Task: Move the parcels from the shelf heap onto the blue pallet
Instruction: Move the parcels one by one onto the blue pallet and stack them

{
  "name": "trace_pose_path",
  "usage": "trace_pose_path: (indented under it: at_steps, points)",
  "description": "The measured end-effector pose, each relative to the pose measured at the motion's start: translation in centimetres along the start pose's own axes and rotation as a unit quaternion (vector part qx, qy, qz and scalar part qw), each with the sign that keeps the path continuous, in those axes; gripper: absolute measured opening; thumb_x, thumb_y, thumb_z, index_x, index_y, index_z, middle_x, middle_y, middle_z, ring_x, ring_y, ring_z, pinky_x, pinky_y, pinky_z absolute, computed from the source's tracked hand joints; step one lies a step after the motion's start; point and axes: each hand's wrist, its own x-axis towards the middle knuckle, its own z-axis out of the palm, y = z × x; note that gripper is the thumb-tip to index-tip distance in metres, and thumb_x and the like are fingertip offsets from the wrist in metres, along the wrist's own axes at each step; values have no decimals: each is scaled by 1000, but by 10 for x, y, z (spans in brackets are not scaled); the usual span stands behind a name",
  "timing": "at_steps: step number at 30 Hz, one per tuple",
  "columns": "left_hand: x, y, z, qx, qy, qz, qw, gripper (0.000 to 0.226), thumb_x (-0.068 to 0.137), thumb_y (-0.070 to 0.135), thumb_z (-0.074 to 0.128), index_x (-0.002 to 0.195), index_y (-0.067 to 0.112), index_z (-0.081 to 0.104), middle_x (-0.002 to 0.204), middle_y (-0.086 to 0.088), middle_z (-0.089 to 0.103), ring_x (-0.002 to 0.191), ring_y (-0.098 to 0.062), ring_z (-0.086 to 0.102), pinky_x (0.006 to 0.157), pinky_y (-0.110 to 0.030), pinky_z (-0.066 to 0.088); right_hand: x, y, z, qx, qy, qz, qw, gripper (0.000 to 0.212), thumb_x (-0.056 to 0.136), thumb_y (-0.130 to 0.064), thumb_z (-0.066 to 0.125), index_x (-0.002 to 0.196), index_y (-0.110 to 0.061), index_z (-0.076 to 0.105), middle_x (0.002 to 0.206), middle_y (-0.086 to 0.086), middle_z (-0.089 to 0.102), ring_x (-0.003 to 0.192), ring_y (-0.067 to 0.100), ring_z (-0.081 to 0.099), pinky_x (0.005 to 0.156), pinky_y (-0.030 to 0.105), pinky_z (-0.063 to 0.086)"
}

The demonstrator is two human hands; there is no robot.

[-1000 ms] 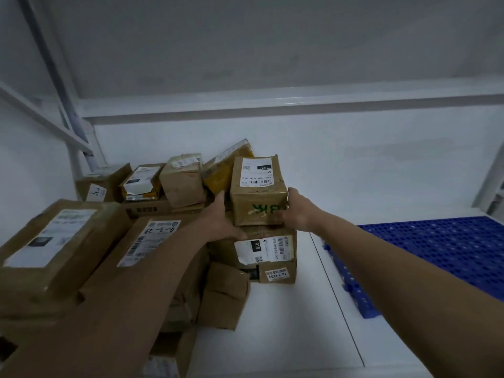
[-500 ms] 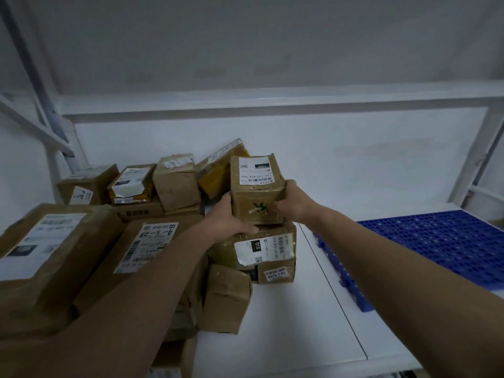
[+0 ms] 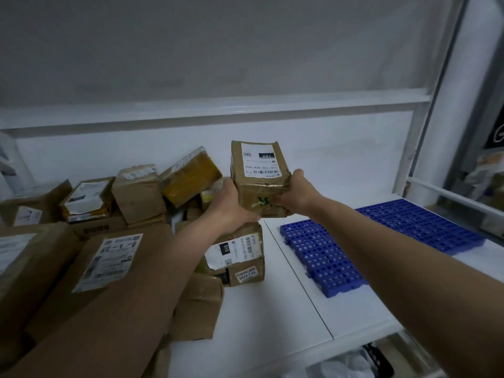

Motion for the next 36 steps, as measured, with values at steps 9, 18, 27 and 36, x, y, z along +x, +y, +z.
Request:
trace_pose_path:
  at_steps: [9,18,27,36]
  points:
    - [-3,51,43,-7,-44,2,999,72,75,25,81,127,11,34,116,1,49,100,-13,47,77,-25,41,-19,45,-57,-55,36,10,998,56,82,-10,71,123,-4,33,120,12,54,112,29,56,86,40,55]
    - [3,115,130,-22,-58,-2,998,86,66,22,86,134,13,35,123,-1,55,113,-18,54,80,-24,45,-37,114,-134,-116,30,36,992,59,82,-18,73,123,-3,33,120,13,54,108,28,55,75,31,45]
    - [-10,198,240,-38,-138,2,990,74,75,21,81,129,9,32,116,4,49,102,-10,48,79,-21,41,-64,215,-229,-119,19,90,989,64,77,-18,78,121,-5,33,110,7,49,99,21,49,76,31,42]
    - [-25,250,335,-51,-183,6,982,74,75,21,81,129,9,32,114,3,53,97,-9,53,63,-15,46,-82,304,-294,-131,30,117,984,59,83,-18,70,128,-4,35,124,13,54,113,28,54,94,40,48]
